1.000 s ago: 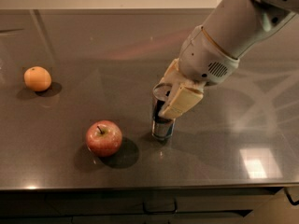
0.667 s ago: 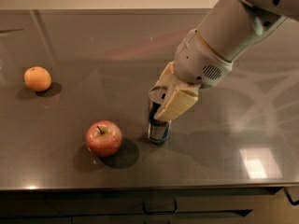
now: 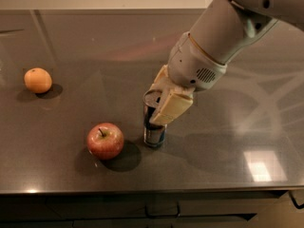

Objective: Move redbull can near apple

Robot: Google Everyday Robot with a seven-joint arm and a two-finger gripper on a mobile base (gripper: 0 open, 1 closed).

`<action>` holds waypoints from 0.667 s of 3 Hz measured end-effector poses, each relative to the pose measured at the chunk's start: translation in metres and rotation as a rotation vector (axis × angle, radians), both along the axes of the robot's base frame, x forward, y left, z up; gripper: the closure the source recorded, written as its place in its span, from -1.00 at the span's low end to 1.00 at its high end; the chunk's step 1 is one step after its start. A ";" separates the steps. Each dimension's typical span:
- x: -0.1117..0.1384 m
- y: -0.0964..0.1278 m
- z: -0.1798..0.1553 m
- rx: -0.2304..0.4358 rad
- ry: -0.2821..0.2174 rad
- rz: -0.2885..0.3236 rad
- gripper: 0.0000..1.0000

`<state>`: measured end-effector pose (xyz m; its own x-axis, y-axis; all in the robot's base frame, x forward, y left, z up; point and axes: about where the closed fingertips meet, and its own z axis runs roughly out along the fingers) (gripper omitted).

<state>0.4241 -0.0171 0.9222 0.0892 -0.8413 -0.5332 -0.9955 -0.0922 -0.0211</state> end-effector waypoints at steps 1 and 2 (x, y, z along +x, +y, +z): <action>-0.001 0.007 -0.001 -0.004 -0.003 0.018 0.22; -0.004 0.013 -0.001 -0.007 -0.003 0.036 -0.26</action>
Offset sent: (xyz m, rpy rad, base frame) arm -0.0056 0.0163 -0.0024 -0.0087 0.0027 0.0536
